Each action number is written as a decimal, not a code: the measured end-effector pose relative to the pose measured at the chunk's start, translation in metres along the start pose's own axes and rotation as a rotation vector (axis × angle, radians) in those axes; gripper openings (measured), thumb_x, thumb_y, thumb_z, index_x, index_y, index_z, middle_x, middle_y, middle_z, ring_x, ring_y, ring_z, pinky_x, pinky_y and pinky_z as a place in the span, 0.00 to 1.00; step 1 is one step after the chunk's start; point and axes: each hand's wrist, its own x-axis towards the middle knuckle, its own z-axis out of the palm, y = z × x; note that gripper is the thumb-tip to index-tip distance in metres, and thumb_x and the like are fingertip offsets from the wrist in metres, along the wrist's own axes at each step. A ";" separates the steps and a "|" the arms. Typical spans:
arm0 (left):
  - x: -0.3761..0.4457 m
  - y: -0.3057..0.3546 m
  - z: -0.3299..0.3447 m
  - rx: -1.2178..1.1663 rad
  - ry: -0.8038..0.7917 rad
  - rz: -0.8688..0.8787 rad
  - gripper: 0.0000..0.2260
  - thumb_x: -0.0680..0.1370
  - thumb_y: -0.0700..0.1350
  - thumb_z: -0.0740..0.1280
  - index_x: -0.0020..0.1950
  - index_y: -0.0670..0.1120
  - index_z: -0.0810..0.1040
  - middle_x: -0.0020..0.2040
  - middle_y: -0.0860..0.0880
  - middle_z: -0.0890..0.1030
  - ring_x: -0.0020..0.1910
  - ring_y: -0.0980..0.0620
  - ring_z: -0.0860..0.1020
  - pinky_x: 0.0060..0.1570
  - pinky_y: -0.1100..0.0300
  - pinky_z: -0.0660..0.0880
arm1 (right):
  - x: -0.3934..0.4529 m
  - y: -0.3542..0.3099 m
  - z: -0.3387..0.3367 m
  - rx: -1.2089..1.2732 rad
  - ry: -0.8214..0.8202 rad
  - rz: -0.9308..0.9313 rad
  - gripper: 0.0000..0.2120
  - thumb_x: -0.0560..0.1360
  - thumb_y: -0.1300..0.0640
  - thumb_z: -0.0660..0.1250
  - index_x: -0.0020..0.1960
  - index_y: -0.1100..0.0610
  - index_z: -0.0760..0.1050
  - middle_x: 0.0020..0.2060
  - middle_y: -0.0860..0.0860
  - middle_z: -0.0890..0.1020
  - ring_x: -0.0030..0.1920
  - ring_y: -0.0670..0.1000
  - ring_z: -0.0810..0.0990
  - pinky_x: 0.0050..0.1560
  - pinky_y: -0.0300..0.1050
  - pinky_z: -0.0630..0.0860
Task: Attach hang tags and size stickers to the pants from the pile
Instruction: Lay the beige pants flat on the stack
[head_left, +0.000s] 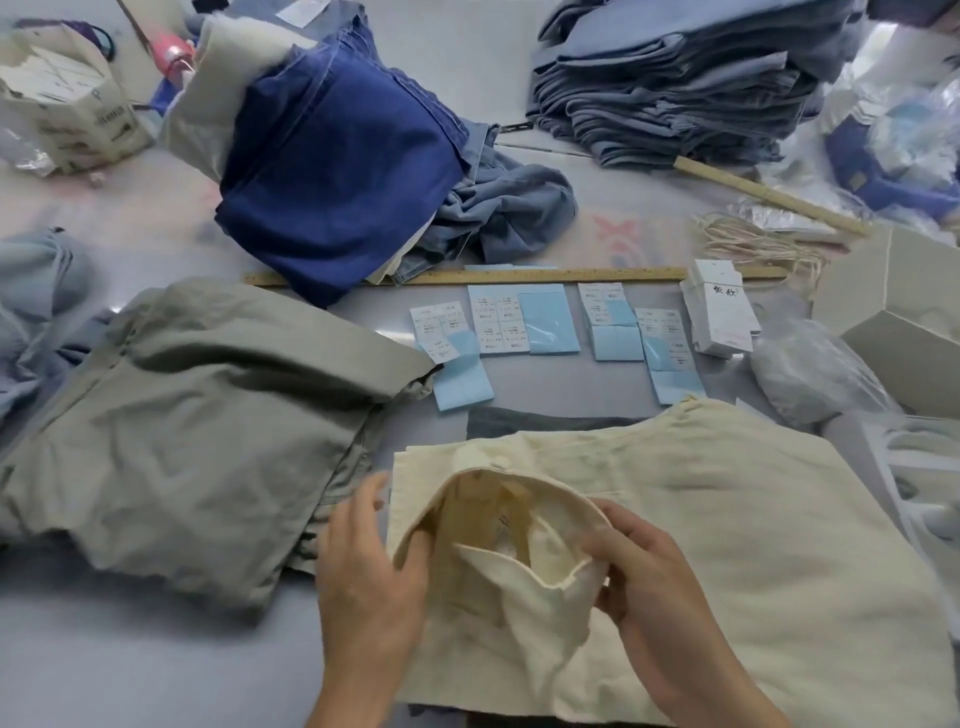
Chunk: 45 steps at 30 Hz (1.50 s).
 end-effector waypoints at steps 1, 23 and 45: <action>0.007 -0.008 -0.001 -0.134 -0.148 -0.082 0.12 0.79 0.41 0.70 0.54 0.59 0.82 0.50 0.54 0.82 0.52 0.47 0.78 0.49 0.53 0.74 | 0.000 -0.002 -0.001 -0.022 -0.008 -0.011 0.18 0.64 0.50 0.72 0.52 0.55 0.86 0.37 0.49 0.80 0.35 0.44 0.75 0.33 0.36 0.74; 0.026 0.035 0.003 -0.076 -0.776 0.114 0.14 0.74 0.52 0.74 0.54 0.69 0.78 0.44 0.63 0.83 0.45 0.63 0.80 0.49 0.62 0.78 | 0.001 -0.017 0.016 -0.195 0.126 -0.173 0.10 0.79 0.66 0.65 0.47 0.56 0.83 0.43 0.60 0.83 0.44 0.55 0.80 0.49 0.50 0.75; 0.010 0.025 -0.004 -0.859 -0.453 0.159 0.15 0.71 0.29 0.74 0.49 0.48 0.82 0.45 0.45 0.87 0.49 0.46 0.86 0.50 0.58 0.82 | 0.007 -0.003 0.015 -0.484 0.300 -0.453 0.17 0.80 0.61 0.66 0.58 0.39 0.74 0.45 0.52 0.77 0.36 0.49 0.77 0.34 0.45 0.77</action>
